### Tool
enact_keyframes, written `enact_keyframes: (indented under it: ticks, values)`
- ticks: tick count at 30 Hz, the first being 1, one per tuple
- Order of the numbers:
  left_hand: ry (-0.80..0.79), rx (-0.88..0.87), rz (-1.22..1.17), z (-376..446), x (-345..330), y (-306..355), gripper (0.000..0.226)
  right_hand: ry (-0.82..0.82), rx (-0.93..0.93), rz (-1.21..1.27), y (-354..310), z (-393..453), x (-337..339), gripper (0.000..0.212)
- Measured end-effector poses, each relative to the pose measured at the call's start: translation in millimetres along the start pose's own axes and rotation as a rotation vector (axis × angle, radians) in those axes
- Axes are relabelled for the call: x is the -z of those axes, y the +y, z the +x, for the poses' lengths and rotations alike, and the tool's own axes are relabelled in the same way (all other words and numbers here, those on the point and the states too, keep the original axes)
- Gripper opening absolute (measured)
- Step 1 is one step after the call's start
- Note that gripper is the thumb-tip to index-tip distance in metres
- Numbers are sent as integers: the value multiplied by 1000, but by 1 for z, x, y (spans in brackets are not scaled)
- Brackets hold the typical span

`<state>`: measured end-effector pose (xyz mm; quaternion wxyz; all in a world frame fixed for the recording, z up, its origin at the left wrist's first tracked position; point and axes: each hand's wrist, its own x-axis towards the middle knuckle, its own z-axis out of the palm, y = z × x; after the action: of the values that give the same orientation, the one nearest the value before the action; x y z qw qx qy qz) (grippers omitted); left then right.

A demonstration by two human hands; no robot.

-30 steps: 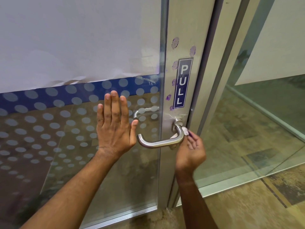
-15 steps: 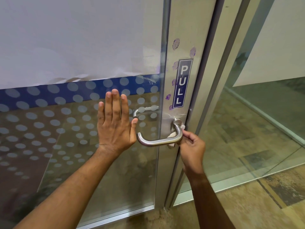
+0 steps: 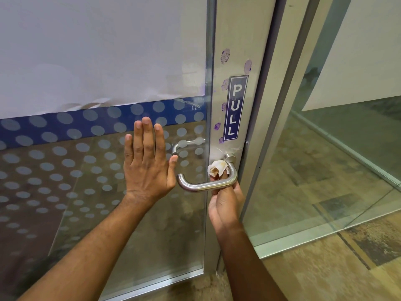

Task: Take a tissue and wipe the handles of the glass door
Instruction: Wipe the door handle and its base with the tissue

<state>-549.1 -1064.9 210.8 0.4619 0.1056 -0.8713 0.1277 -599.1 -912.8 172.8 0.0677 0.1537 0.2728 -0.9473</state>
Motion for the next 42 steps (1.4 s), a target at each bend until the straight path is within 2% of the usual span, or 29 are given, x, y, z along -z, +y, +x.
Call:
enact_keyframes:
  ticks: [5, 12, 15, 18, 23, 26, 30, 32, 36, 39, 42]
  values:
    - [-7, -2, -1, 0, 0, 0, 97, 26, 77, -62, 3, -2, 4, 26]
    - [-14, -14, -2, 0, 3, 0, 96, 119, 136, -133, -2, -2, 8, 34]
    - [-8, -26, 1, 0, 5, -1, 94, 109, 263, -266, -12, 4, 14, 31]
    - [3, -33, -5, 0, 5, 0, 93, 20, 501, -542, -32, 9, 22, 28]
    - [-2, -23, 0, 1, 6, 0, 95, -399, 1081, -1243, -74, 15, 17, 24]
    - [8, -29, 9, 0, 6, 0, 92, -663, 1238, -1673, -91, 14, -9, 20]
    - [-1, -25, -2, 0, 6, 0, 92, -924, 1477, -2264, -103, 10, -37, 15]
    - [4, -27, -2, 1, 5, 0, 92, -1062, 1522, -2416, -100, 6, -43, 16]
    - [7, -31, -5, 0, 5, 0, 94, -1311, 1476, -2644, -92, 1, -52, 13]
    - [2, -23, -14, 1, 6, 0, 96, -1529, 1509, -2757, -90, 1, -58, 12]
    - [1, -24, -18, 0, 6, 0, 97, -1662, 1442, -2834, -87, 2, -65, 13]
